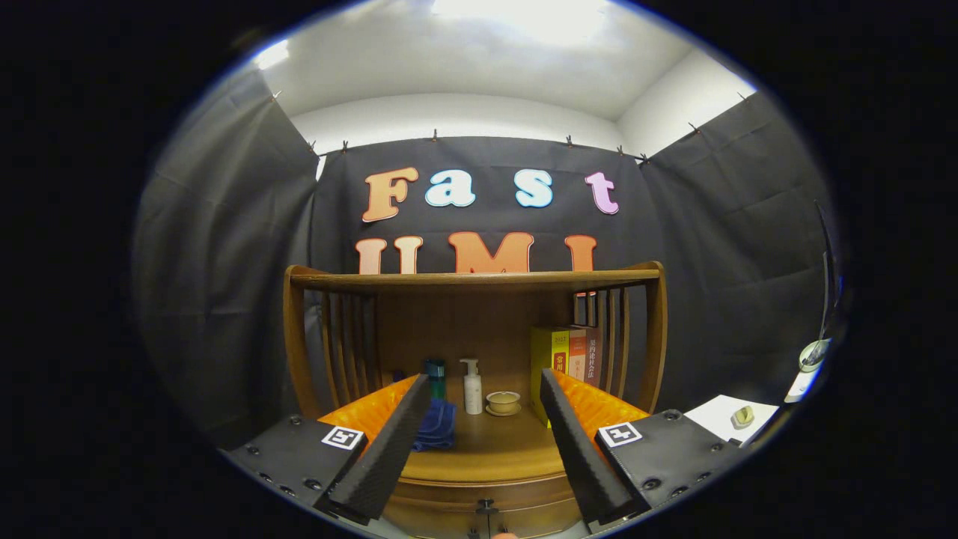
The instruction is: Pull open the drawer, take out the items inside it, and place them on the countertop above the cabinet.
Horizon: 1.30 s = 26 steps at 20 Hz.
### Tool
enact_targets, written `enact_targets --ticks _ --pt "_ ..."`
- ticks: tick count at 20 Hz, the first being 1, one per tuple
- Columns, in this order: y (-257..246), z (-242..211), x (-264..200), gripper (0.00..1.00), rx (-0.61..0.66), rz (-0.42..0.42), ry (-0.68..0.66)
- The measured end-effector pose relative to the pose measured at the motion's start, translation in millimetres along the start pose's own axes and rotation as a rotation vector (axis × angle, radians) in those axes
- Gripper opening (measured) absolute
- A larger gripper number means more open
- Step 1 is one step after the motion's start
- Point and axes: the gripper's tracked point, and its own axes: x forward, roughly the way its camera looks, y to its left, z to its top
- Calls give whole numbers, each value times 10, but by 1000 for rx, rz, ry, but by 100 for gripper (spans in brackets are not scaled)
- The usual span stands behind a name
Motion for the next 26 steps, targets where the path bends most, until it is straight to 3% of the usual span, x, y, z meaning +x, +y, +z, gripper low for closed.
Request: enact_targets --ticks 8,12,20,23,26 --pt "38 -42 -27 98 4 16 3" --pt "-5 -357 8 98 14 15 23" --pt "-134 -2136 59 98 -67 -1 157" --pt "-70 -2860 64 99 -34 25 237" --pt "-126 -3511 5 97 21 -2 316"
